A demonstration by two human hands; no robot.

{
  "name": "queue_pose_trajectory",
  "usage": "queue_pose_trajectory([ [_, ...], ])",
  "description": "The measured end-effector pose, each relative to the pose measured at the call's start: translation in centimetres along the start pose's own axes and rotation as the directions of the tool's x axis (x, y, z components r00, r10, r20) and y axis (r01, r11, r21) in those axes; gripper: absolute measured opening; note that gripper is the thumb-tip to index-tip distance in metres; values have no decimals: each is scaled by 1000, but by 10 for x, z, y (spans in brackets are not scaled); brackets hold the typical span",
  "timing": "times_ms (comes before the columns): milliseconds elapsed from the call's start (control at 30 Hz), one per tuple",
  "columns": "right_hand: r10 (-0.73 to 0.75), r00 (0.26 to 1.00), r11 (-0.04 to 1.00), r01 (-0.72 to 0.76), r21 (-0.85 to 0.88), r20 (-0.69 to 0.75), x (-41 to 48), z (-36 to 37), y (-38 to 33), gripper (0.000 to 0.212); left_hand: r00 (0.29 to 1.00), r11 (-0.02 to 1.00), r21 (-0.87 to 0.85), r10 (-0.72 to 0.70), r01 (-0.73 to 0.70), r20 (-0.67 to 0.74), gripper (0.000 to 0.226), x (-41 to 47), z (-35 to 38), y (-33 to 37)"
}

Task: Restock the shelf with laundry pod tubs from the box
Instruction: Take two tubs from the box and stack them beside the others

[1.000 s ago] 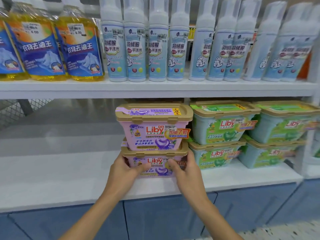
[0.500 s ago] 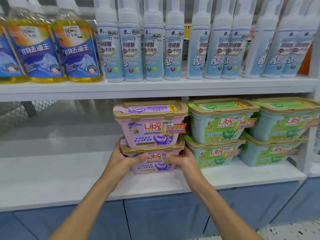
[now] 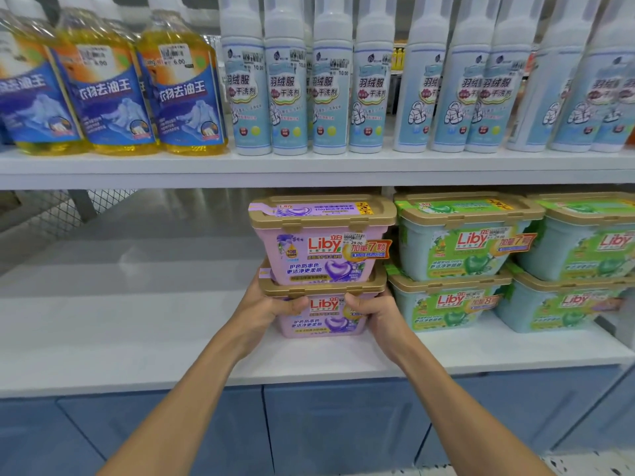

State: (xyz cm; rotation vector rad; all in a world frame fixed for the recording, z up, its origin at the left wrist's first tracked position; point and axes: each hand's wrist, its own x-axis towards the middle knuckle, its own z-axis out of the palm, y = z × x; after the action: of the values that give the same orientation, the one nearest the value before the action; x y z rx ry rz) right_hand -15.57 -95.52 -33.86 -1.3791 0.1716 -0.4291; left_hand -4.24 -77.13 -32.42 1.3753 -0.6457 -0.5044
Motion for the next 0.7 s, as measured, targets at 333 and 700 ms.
queue_pose_trajectory([
  [333,-32,999,997,31,74,3,6,1,4,37,999,999,11,-32,33,-38,78,11,-4,-8],
  [700,-6,1000,997,7,77,-8,14,1,6,38,997,1000,1,-22,22,-68,78,16,-2,-8],
])
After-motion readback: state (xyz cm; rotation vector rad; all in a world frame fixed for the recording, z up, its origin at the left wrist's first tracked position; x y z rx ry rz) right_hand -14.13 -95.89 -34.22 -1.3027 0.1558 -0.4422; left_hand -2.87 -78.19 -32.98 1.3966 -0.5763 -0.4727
